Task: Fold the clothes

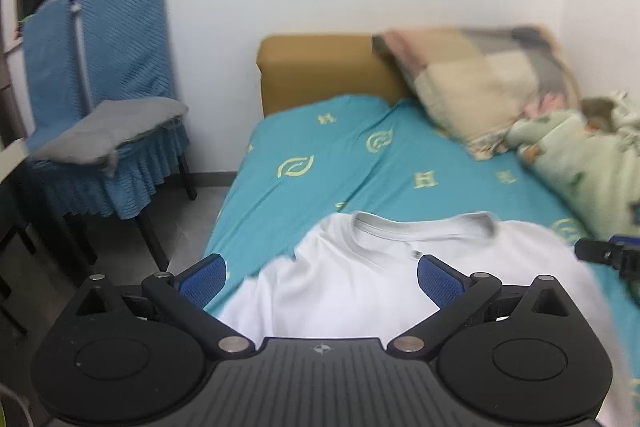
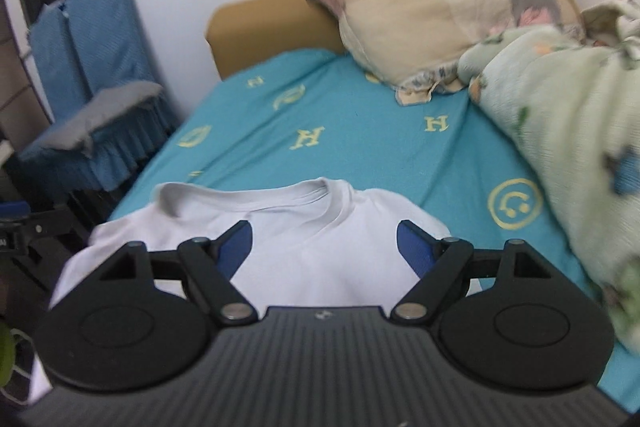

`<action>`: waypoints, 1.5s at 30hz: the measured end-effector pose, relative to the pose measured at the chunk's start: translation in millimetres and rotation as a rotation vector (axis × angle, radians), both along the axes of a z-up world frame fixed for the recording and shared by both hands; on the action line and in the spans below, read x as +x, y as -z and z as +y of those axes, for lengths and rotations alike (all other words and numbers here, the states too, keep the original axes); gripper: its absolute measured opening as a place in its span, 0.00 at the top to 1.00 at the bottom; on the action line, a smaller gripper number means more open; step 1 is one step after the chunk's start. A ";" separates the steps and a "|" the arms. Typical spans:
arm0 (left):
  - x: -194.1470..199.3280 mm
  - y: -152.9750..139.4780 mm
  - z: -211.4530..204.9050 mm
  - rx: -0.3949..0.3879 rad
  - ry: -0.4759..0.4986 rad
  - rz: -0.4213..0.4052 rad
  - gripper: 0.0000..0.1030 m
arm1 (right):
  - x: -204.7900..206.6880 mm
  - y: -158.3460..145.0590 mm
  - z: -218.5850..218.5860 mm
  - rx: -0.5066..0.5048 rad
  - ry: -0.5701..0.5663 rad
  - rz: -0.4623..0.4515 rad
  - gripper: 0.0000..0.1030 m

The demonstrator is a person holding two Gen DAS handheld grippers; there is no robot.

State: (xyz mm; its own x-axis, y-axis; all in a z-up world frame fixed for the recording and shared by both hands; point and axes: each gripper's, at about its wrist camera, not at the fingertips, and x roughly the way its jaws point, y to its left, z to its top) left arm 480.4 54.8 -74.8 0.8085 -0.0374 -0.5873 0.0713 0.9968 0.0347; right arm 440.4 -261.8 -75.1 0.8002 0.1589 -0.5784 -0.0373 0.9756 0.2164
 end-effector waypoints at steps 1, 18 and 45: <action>-23.7 -6.2 -0.3 -0.015 -0.005 -0.016 0.00 | -20.5 -7.6 -1.2 0.004 0.003 -0.014 0.22; -389.5 -27.6 -19.1 -0.146 -0.101 -0.080 0.01 | -312.5 -42.9 18.9 0.016 0.007 -0.154 0.22; -57.3 78.0 40.9 -0.095 -0.374 0.050 0.40 | -203.0 35.3 22.1 0.068 0.083 -0.044 0.22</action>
